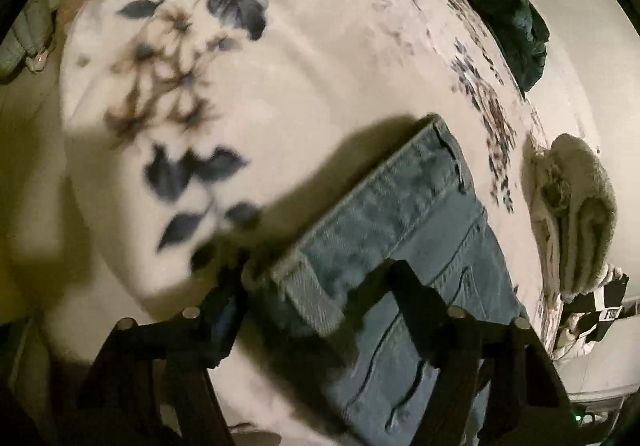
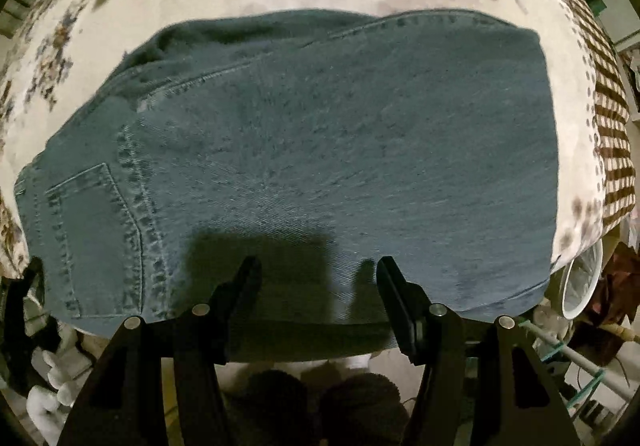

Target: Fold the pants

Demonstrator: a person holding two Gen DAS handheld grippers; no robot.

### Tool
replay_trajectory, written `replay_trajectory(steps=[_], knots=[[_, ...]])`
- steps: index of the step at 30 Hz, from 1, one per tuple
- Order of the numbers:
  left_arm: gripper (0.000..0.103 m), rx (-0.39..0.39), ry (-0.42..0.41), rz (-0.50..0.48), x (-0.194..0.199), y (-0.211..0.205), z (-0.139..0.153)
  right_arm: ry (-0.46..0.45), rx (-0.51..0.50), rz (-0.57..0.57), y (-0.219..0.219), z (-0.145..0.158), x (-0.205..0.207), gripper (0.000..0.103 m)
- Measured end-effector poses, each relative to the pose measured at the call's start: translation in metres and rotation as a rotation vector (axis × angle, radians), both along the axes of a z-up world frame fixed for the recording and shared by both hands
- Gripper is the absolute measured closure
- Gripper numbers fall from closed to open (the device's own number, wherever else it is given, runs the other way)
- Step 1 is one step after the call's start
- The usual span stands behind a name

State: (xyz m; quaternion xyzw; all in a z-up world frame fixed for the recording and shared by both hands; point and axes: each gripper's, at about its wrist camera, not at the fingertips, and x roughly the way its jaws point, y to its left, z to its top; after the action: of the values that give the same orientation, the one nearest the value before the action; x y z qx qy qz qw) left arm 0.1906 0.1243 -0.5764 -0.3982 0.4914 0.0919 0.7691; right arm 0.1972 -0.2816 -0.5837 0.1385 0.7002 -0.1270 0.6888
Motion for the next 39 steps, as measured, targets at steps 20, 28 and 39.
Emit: replay_trajectory(steps=[20,28,39], knots=[[0.08,0.064,-0.261,-0.059,0.001,-0.034,0.099,-0.036,0.018,-0.058,0.002,0.008,-0.01,0.041],[0.081,0.116,-0.447,-0.299,0.001,-0.153,0.199,-0.1,0.069,-0.146,-0.055,0.037,-0.043,0.041],[0.084,0.1,-0.407,-0.695,-0.011,-0.383,0.168,-0.166,0.035,-0.322,-0.215,0.079,-0.122,0.041]])
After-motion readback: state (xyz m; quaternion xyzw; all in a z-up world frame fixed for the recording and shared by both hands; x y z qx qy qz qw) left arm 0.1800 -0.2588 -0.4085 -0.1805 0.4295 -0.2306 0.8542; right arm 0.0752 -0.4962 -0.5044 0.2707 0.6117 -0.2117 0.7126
